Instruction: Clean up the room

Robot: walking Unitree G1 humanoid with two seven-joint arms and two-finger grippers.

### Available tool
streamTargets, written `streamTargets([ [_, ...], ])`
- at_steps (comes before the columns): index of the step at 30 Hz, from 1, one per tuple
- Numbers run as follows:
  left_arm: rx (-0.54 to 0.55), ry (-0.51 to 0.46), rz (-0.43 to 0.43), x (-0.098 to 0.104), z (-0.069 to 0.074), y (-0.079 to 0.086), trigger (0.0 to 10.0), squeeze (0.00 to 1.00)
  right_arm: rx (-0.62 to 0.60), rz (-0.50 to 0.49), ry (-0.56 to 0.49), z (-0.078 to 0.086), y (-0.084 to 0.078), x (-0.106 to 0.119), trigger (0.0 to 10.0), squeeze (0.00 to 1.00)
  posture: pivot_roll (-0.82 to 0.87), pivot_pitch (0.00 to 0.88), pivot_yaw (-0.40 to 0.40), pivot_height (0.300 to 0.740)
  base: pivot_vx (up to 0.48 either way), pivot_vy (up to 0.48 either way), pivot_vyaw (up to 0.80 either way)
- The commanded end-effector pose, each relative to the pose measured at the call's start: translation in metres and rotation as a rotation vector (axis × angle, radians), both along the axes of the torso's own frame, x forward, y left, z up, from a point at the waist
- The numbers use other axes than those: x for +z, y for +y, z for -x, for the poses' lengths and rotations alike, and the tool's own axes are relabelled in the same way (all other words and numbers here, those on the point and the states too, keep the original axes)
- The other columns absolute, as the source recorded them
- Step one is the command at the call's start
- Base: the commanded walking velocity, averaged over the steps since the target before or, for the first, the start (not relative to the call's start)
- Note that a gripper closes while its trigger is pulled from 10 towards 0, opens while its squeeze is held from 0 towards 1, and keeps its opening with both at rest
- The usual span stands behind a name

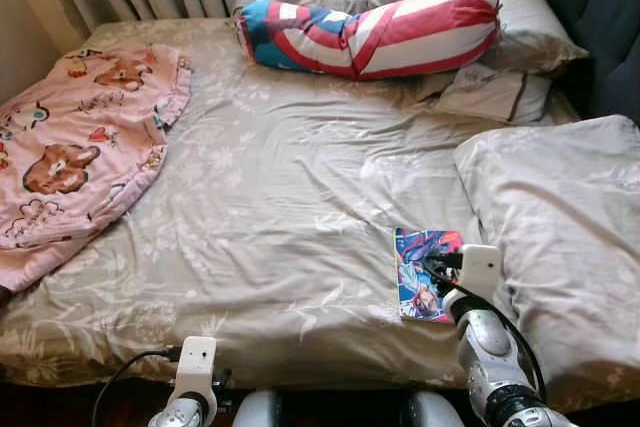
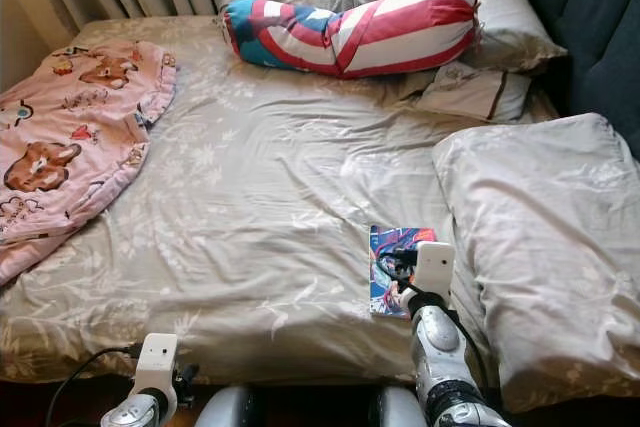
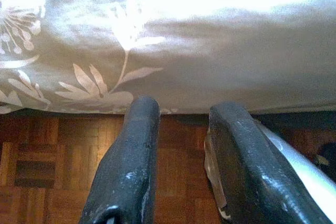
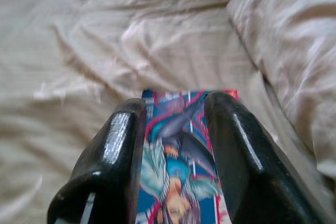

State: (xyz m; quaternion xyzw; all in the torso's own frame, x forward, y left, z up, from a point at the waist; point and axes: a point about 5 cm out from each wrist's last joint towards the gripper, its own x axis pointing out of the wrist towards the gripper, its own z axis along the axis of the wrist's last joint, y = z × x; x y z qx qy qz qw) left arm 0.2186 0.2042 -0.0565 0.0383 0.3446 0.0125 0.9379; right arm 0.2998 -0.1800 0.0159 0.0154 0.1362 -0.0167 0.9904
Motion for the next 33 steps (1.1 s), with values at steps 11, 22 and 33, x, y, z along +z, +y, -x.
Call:
streamTargets([
  [11, 0.030, 0.036, -0.014, -0.003, 0.004, 0.006, 10.0, 0.00, -0.012, 0.049, 0.299, 0.043, -0.014, -0.048, 10.0, 0.00, -0.01, 0.000, 0.033, 0.716, 0.000, 0.000, 0.00],
  [22, 0.036, 0.062, -0.015, -0.006, 0.009, 0.006, 10.0, 0.00, -0.050, 0.078, 0.479, 0.079, -0.025, -0.074, 10.0, 0.00, -0.02, 0.000, 0.030, 0.740, 0.000, 0.000, 0.00],
  [33, 0.116, 0.128, 0.015, -0.015, 0.022, 0.010, 10.0, 0.00, -0.147, -0.053, 0.598, 0.115, -0.020, -0.096, 10.0, 0.00, -0.04, 0.000, 0.042, 0.740, 0.000, 0.000, 0.00],
])
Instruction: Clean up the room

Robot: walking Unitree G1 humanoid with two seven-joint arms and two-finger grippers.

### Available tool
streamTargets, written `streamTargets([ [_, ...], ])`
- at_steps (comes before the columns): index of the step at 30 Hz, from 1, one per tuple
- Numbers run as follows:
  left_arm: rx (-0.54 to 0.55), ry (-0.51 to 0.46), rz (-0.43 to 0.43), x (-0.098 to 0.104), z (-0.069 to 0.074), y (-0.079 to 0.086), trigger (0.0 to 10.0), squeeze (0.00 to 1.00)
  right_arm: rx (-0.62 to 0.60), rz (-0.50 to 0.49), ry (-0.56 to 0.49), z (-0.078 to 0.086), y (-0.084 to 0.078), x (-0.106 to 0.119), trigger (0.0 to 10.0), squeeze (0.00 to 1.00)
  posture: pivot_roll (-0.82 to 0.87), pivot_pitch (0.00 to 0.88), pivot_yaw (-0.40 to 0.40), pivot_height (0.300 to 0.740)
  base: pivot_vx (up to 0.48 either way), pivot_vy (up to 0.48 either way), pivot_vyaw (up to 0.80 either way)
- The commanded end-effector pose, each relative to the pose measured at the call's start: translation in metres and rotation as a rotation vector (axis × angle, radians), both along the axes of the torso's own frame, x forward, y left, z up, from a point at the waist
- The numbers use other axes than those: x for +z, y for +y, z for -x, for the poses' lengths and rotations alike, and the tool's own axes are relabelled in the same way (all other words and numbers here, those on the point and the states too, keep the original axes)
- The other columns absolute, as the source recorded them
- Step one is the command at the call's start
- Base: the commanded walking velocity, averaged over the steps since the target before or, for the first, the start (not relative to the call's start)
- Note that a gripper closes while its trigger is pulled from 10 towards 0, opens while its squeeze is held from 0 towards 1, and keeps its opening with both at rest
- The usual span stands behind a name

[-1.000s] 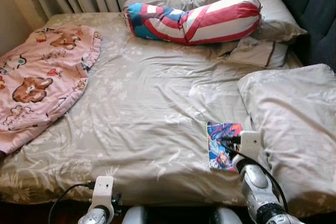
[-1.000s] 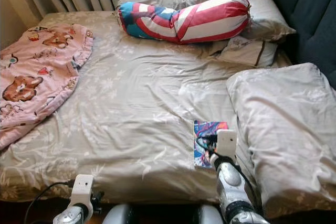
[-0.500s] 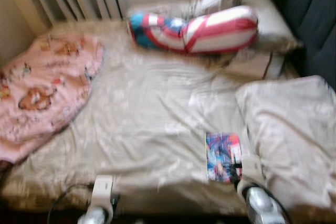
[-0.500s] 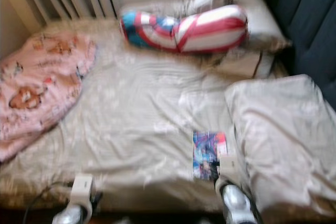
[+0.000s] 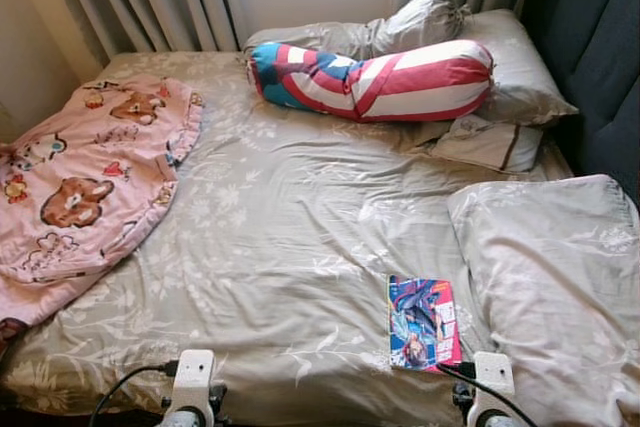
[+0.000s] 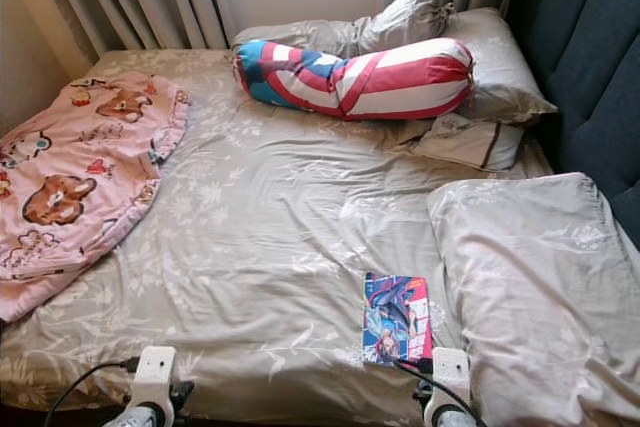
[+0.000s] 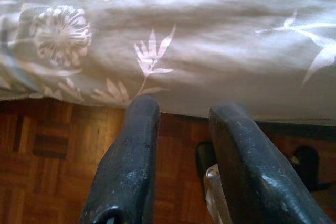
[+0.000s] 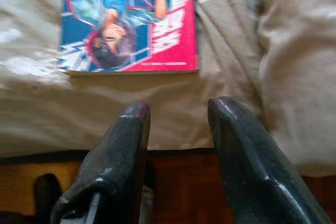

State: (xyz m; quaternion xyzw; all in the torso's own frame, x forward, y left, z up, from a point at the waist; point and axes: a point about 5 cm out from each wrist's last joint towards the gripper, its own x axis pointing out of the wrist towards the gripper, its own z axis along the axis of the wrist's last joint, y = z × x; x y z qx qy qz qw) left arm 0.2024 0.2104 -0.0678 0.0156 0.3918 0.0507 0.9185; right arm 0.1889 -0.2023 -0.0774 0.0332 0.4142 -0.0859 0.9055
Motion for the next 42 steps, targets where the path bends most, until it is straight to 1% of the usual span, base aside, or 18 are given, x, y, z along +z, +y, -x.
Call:
streamTargets([
  [1, 0.029, 0.028, 0.002, -0.003, 0.006, 0.004, 10.0, 0.00, -0.012, -0.020, 0.014, 0.004, 0.003, -0.003, 10.0, 0.00, -0.04, 0.000, 0.042, 0.740, 0.000, 0.000, 0.00],
  [2, 0.031, 0.020, 0.013, -0.002, 0.003, 0.003, 10.0, 0.00, -0.007, -0.007, 0.026, 0.005, 0.002, -0.003, 10.0, 0.00, -0.03, 0.000, 0.044, 0.740, 0.000, 0.000, 0.00],
  [5, 0.021, 0.016, 0.022, -0.001, 0.000, 0.001, 10.0, 0.00, -0.025, -0.014, 0.030, 0.005, 0.002, -0.003, 10.0, 0.00, -0.03, 0.000, 0.045, 0.740, 0.000, 0.000, 0.00],
  [7, 0.016, 0.019, 0.021, -0.001, 0.000, 0.000, 10.0, 0.00, -0.026, -0.018, 0.030, 0.005, 0.002, -0.003, 10.0, 0.00, -0.03, 0.000, 0.045, 0.740, 0.000, 0.000, 0.00],
  [8, 0.007, 0.027, 0.018, -0.001, 0.000, -0.001, 10.0, 0.00, -0.026, -0.022, 0.028, 0.005, 0.002, -0.003, 10.0, 0.02, -0.04, 0.000, 0.044, 0.740, 0.000, 0.000, 0.00],
  [9, 0.002, 0.033, 0.016, -0.001, 0.000, -0.001, 10.0, 0.00, -0.028, -0.023, 0.025, 0.004, 0.001, -0.003, 10.0, 0.64, -0.04, 0.000, 0.044, 0.740, 0.000, 0.000, 0.00],
  [10, 0.005, 0.034, 0.017, -0.002, 0.000, -0.002, 10.0, 0.00, -0.033, -0.029, 0.020, 0.004, 0.001, -0.002, 10.0, 1.00, -0.04, 0.000, 0.044, 0.740, 0.000, 0.000, 0.00],
  [18, 0.016, 0.039, 0.022, -0.002, 0.002, 0.000, 10.0, 0.00, -0.026, -0.024, 0.024, 0.004, 0.001, -0.002, 10.0, 1.00, -0.03, 0.000, 0.042, 0.740, 0.000, 0.000, 0.00],
  [23, 0.020, 0.028, 0.024, -0.002, 0.001, 0.000, 10.0, 0.00, -0.017, -0.023, 0.045, 0.007, 0.000, -0.005, 10.0, 1.00, -0.03, 0.000, 0.045, 0.740, 0.000, 0.000, 0.00],
  [24, 0.019, 0.031, 0.022, -0.002, 0.002, 0.000, 10.0, 0.00, -0.014, -0.024, 0.048, 0.008, 0.001, -0.005, 10.0, 0.63, -0.03, 0.000, 0.045, 0.740, 0.000, 0.000, 0.00],
  [25, 0.012, 0.038, 0.015, -0.003, 0.003, 0.001, 10.0, 0.00, -0.004, -0.026, 0.055, 0.010, 0.002, -0.006, 10.0, 0.00, -0.03, 0.000, 0.046, 0.740, 0.000, 0.000, 0.00],
  [37, 0.010, 0.049, 0.006, -0.005, 0.007, 0.001, 10.0, 0.00, 0.014, -0.034, 0.086, 0.018, 0.004, -0.010, 10.0, 0.00, -0.03, 0.000, 0.046, 0.740, 0.000, 0.000, 0.00],
  [38, 0.009, 0.048, 0.005, -0.005, 0.007, 0.001, 10.0, 0.13, 0.014, -0.034, 0.089, 0.019, 0.004, -0.011, 10.0, 0.00, -0.03, 0.000, 0.045, 0.740, 0.000, 0.000, 0.00],
  [39, 0.012, 0.046, 0.008, -0.005, 0.007, 0.001, 10.0, 1.00, 0.015, -0.033, 0.091, 0.019, 0.004, -0.011, 10.0, 0.00, -0.03, 0.000, 0.045, 0.740, 0.000, 0.000, 0.00],
  [42, 0.012, 0.043, 0.006, -0.004, 0.007, 0.001, 10.0, 1.00, 0.018, -0.030, 0.097, 0.020, 0.003, -0.011, 10.0, 0.00, -0.03, 0.000, 0.045, 0.740, 0.000, 0.000, 0.00],
])
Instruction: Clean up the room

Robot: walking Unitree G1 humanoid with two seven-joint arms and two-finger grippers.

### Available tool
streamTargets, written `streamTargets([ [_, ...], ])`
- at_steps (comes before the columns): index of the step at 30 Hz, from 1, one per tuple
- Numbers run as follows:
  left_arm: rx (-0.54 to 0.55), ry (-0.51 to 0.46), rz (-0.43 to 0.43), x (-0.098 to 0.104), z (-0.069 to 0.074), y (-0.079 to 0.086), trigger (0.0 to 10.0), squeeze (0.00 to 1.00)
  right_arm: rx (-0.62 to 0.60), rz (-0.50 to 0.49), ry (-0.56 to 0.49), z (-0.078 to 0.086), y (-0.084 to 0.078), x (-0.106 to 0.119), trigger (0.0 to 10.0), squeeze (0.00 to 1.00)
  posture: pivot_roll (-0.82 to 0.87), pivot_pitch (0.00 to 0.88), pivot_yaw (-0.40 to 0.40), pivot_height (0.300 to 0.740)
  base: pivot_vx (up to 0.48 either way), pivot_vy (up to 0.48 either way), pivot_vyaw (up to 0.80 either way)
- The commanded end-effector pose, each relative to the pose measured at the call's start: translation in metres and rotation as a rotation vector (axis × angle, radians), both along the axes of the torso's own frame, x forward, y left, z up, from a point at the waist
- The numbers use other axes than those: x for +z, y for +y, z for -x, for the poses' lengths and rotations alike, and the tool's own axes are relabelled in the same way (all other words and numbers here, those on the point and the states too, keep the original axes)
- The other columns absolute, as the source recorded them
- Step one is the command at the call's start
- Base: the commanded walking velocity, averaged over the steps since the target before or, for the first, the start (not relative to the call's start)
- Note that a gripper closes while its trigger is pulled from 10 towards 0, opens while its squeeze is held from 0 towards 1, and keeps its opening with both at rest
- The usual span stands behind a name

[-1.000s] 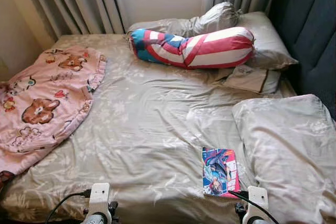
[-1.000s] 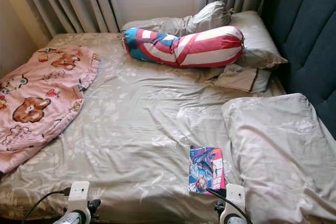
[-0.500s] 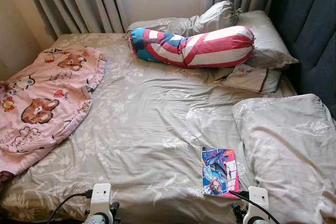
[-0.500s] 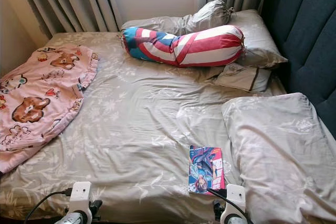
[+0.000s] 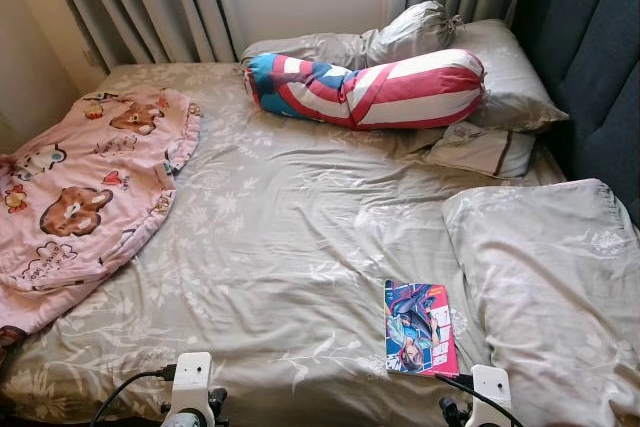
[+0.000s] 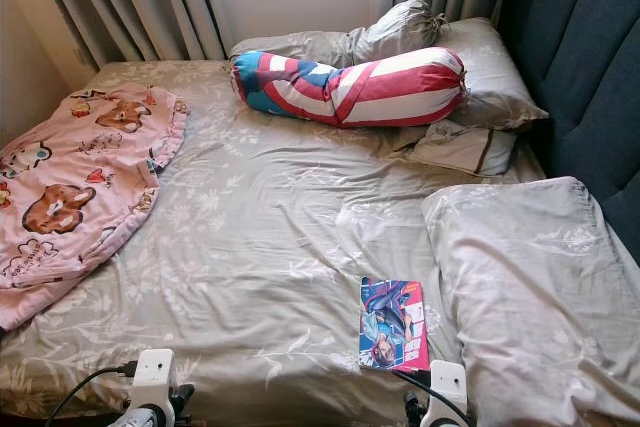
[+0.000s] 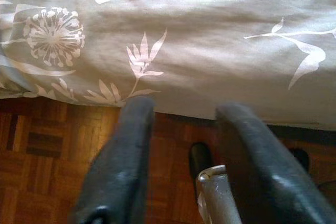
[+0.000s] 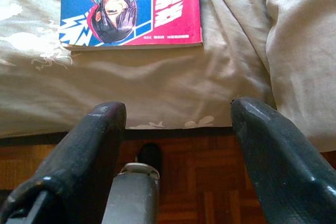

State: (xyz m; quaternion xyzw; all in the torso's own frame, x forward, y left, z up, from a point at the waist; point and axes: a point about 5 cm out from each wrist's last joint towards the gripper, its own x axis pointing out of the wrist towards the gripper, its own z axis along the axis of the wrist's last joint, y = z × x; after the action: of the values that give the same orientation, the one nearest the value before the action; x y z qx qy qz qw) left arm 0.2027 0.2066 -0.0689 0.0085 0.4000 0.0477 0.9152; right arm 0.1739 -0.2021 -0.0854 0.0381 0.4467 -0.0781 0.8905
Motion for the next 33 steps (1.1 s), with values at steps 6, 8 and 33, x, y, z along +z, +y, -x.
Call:
streamTargets([
  [6, 0.019, 0.027, -0.018, -0.0032, 0.0071, 0.0056, 10.0, 1.00, 0.020, -0.004, 0.034, 0.0066, 0.0029, -0.0038, 10.0, 0.00, -0.03, 0.000, 0.044, 0.740, 0.000, 0.000, 0.00],
  [8, 0.021, 0.033, -0.022, -0.0036, 0.0078, 0.0059, 10.0, 0.00, 0.023, -0.006, 0.033, 0.0071, 0.0033, -0.0040, 10.0, 0.00, -0.03, 0.000, 0.044, 0.740, 0.000, 0.000, 0.00],
  [33, 0.025, 0.043, -0.024, -0.0043, 0.0094, 0.0073, 10.0, 0.00, 0.051, 0.013, 0.035, 0.0078, 0.0048, -0.0044, 10.0, 0.00, -0.02, 0.000, 0.046, 0.740, 0.000, 0.039, 0.29],
])
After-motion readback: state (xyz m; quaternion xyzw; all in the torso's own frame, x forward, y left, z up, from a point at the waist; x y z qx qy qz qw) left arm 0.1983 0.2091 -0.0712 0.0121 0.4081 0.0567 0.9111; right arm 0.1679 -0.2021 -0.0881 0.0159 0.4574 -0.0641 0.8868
